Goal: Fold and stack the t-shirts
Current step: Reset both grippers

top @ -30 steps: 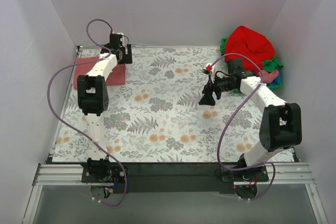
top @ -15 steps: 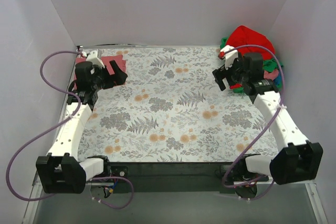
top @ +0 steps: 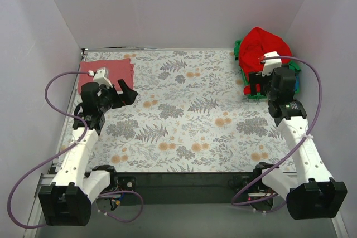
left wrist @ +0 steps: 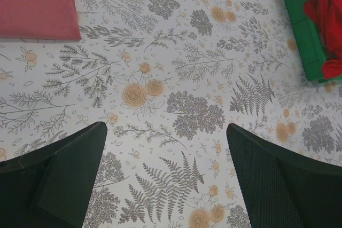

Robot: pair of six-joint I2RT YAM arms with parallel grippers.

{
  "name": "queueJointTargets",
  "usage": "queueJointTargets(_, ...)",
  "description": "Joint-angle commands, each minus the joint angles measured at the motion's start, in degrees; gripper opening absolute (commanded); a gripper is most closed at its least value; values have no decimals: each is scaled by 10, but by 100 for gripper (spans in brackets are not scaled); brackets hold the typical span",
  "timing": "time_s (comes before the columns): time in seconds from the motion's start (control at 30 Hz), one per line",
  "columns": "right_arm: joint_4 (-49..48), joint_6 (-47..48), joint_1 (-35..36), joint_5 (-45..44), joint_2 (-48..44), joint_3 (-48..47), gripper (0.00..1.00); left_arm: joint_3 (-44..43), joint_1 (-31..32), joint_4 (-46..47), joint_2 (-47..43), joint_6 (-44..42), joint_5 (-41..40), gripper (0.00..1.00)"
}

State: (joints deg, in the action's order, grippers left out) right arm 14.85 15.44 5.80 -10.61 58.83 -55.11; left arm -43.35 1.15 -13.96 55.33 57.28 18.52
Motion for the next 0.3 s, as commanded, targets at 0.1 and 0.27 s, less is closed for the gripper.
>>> queueJointTargets(0.1,-23,-18,-27,2,-36,13,98,19,2,29,-11,0,0,95)
queueJointTargets(0.27,-21,-15,-36,2,-45,17,98,30,3,35,-10,-4,-5,95)
